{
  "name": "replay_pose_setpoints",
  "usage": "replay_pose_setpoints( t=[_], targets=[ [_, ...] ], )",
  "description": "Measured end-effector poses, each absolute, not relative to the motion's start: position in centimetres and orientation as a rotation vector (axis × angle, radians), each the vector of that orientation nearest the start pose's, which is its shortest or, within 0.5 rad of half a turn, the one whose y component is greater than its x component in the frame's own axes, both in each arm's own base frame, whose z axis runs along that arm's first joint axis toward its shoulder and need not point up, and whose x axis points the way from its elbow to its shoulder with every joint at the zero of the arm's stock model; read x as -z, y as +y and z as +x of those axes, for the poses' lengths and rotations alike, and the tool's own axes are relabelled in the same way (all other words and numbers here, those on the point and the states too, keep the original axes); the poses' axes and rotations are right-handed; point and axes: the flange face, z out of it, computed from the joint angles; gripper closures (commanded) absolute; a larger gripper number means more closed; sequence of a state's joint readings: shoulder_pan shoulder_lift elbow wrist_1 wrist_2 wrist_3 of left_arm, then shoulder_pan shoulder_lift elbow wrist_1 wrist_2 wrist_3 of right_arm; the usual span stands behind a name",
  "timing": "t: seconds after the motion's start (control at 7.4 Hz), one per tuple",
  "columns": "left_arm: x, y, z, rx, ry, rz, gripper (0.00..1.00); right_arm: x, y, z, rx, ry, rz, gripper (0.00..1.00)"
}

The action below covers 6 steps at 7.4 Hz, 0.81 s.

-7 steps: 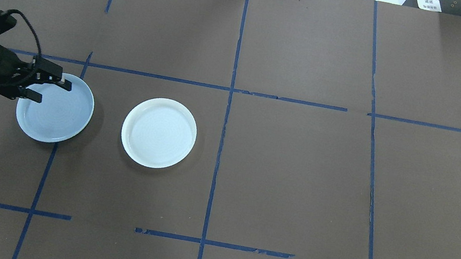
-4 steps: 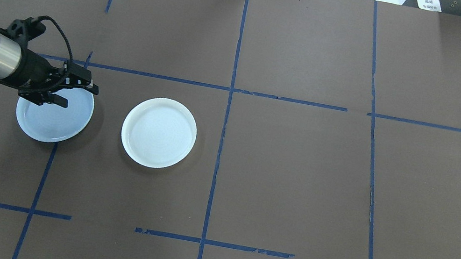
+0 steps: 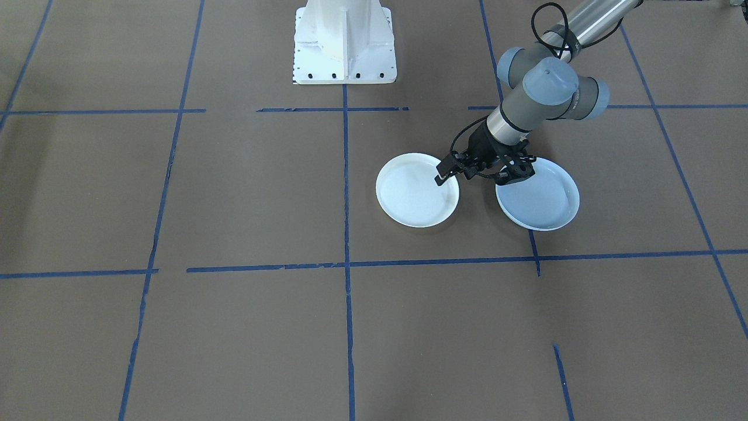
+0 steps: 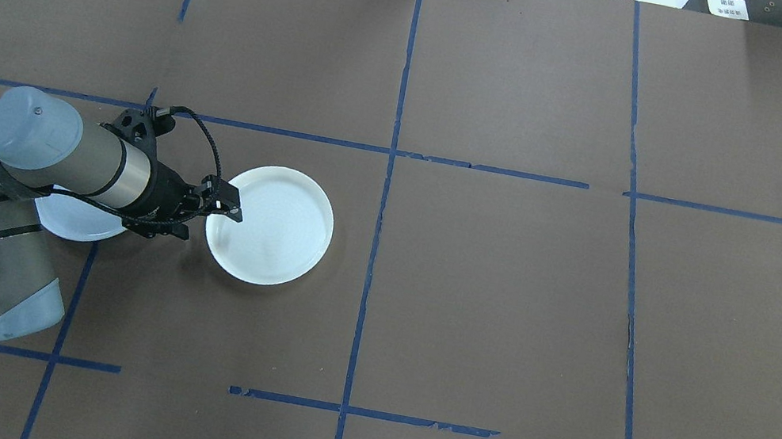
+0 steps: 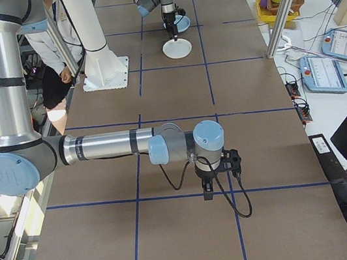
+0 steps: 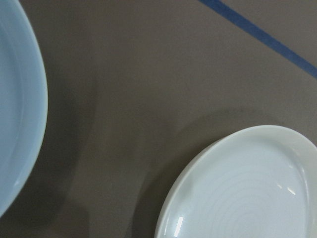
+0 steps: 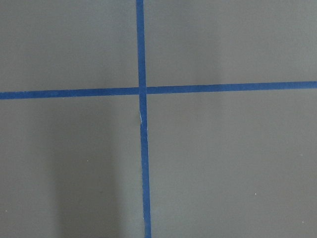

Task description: Stack plate in center

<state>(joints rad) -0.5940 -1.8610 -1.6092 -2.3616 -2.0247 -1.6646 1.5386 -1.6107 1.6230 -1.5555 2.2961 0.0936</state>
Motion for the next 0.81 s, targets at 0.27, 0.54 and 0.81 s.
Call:
replay_pose_setpoints(
  t=[0.27,0.54,0.81],
  targets=[
    [-39.26,-41.78,46.44,0.346,1.167,-0.130,1.00,-65.41,-47.89,5.19,-0.049,-0.725,-0.019,0.00],
    [-39.08,-41.41,46.48,0.324,1.172,-0.158,1.00,-65.41,-47.89,5.19,-0.049,-0.725,-0.019,0.00],
    [-38.86,-41.01,46.29,0.302,1.183,-0.183,1.00,-65.41,-47.89,5.19,-0.048,-0.725,-0.019,0.00]
  ],
)
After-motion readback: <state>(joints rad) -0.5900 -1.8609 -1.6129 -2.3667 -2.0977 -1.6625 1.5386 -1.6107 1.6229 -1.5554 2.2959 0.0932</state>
